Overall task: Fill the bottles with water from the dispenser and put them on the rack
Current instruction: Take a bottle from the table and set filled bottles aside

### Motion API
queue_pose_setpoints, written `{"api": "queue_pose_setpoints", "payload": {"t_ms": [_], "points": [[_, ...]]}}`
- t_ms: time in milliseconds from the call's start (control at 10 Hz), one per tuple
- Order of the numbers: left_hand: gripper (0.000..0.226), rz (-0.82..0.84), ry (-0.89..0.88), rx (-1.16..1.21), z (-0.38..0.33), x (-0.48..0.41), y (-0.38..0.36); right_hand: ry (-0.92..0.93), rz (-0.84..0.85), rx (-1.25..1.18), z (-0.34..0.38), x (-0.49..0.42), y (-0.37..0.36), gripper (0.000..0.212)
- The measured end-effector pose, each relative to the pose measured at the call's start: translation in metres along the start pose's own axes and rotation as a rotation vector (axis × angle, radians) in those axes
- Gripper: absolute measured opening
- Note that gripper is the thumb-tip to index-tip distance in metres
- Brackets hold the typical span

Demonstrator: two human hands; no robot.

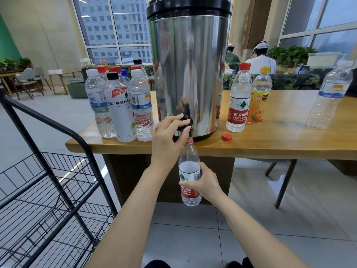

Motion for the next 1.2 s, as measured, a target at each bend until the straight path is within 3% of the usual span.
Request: {"api": "queue_pose_setpoints", "payload": {"t_ms": [1200], "points": [[0.033, -0.009, 0.011, 0.039, 0.0003, 0.0008, -0.0010, -0.013, -0.002, 0.018, 0.0013, 0.0006, -0.0005, 0.078]]}}
Point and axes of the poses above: each hand's wrist, its own x-axis away from the middle knuckle, its own y-axis out of the back of the hand, z = x × y, the point moved 4 cm from there along -x, towards the middle knuckle, and after that the axes turned 8 degrees about -z, right-handed, at the moved point
